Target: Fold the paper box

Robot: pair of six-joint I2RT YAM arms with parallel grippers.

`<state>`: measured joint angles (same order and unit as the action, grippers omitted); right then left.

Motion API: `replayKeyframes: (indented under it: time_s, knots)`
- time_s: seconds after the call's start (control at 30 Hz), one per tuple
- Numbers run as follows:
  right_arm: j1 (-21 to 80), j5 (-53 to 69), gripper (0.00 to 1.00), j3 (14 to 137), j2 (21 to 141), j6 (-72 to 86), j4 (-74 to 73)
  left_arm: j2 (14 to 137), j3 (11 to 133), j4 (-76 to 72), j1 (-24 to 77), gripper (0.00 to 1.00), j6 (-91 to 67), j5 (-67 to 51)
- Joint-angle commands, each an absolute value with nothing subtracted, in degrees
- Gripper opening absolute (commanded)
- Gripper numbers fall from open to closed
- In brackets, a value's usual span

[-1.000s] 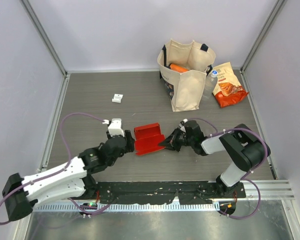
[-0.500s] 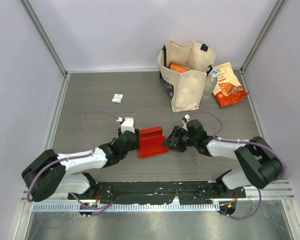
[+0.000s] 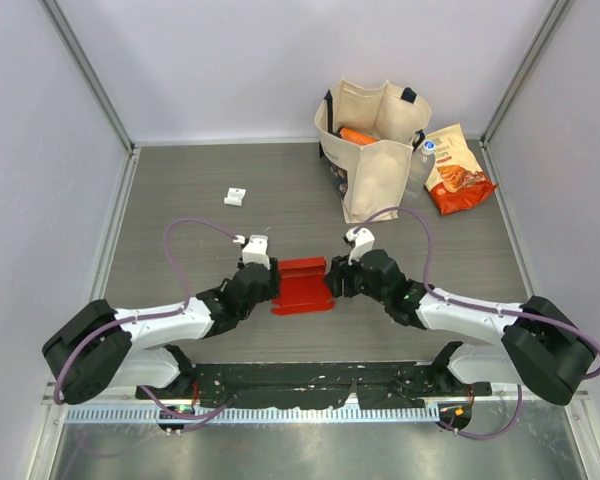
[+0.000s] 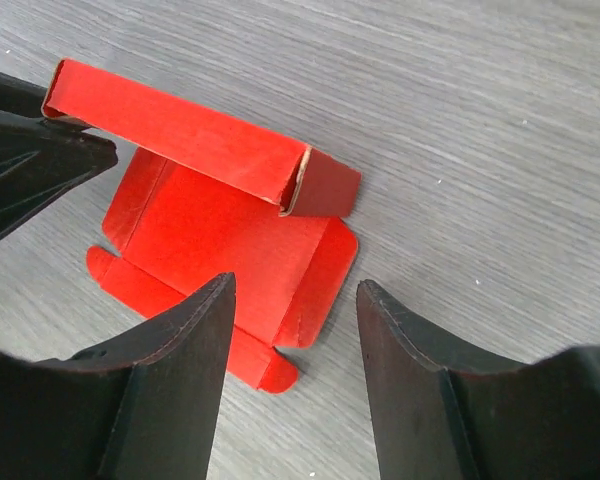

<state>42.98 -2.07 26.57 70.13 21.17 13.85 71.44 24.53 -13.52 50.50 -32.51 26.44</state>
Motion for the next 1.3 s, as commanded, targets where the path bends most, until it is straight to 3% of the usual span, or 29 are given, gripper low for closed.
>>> replayKeyframes:
  time_s: [0.0,0.1,0.17,0.2,0.23,0.4,0.8,1.03,1.27]
  knots:
    - [46.0,-12.6,0.57,23.6,71.5,14.8,29.1,68.8,23.2,-15.9,50.4,0.44,-32.6,26.5]
    - [46.3,-16.5,0.56,22.9,74.2,14.9,34.4,68.4,23.0,-14.2,50.3,0.39,-32.9,27.8]
    - [46.4,-16.7,0.53,23.2,76.1,14.3,37.3,68.7,23.2,-12.7,50.4,0.3,-33.3,30.7]
    - [46.4,-16.7,0.51,23.7,77.8,13.9,37.9,68.9,23.3,-12.3,50.3,0.2,-34.2,32.0]
    - [46.4,-16.5,0.5,24.0,78.7,13.7,39.3,69.3,23.3,-12.1,50.4,0.19,-34.5,33.2]
    - [47.0,-16.5,0.47,25.5,81.6,12.7,41.4,72.6,24.5,-14.5,50.4,0.33,-34.5,32.5]
    - [48.9,-19.9,0.47,29.1,87.5,10.0,44.8,74.3,24.7,-17.0,50.3,0.36,-34.5,33.2]
    - [49.3,-22.1,0.27,30.3,91.4,9.1,48.7,75.0,23.4,-20.7,50.4,0.55,-33.9,32.6]
    - [49.9,-22.8,0.16,31.0,93.6,10.8,51.5,76.0,23.6,-22.5,50.6,0.57,-33.7,31.5]
